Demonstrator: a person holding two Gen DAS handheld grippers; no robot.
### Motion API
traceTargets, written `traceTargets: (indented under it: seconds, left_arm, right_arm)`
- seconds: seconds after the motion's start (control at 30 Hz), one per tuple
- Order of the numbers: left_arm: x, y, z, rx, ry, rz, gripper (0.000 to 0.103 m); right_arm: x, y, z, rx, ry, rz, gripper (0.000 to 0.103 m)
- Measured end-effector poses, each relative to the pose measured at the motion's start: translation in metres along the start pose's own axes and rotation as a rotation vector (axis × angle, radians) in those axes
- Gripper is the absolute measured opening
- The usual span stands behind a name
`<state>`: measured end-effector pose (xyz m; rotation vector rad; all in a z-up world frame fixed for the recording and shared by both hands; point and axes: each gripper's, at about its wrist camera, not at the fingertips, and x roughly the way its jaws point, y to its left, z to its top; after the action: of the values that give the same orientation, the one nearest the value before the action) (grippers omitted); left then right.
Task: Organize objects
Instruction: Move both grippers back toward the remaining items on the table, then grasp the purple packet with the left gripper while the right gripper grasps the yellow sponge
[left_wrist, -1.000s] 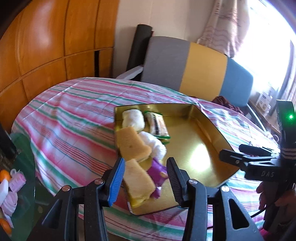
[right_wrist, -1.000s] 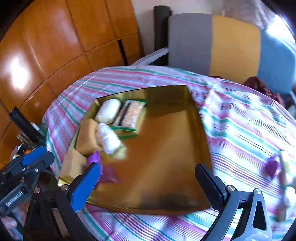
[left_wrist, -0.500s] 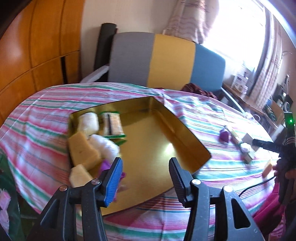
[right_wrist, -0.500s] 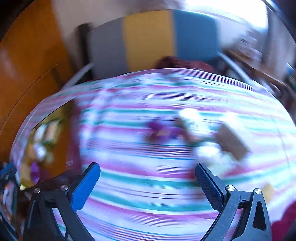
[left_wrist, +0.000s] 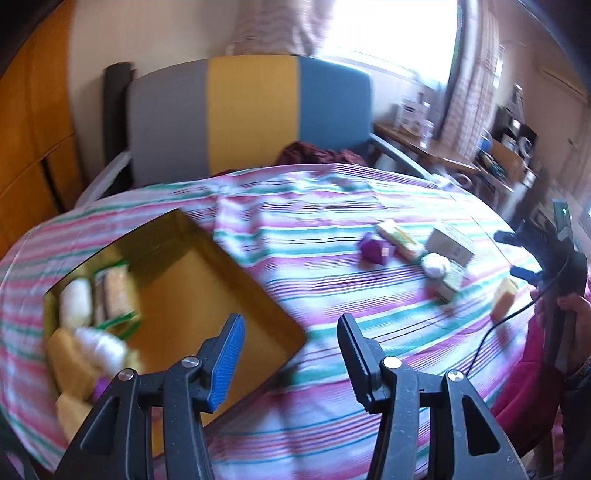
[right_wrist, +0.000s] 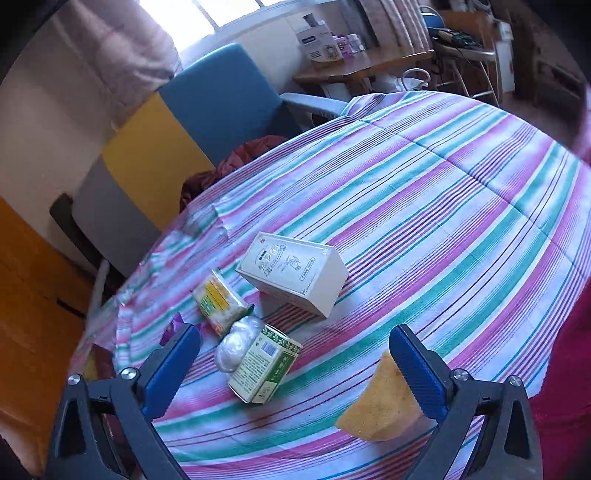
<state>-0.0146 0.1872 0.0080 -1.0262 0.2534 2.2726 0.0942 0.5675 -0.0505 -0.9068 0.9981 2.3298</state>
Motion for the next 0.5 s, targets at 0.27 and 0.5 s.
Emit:
traceTargets:
  seconds: [0.27,0.5]
  left_arm:
    - [0.06,-0.053,0.031,0.013,0.113,-0.132,0.053]
    - [0.125,-0.071,0.055,-0.088,0.228,-0.2,0.053]
  right_arm:
    - [0.002,0.005,-0.004,0.018,0.001,0.06,0.103]
    - [0.008,0.008,-0.007,-0.081,0.072,0.123,0.103]
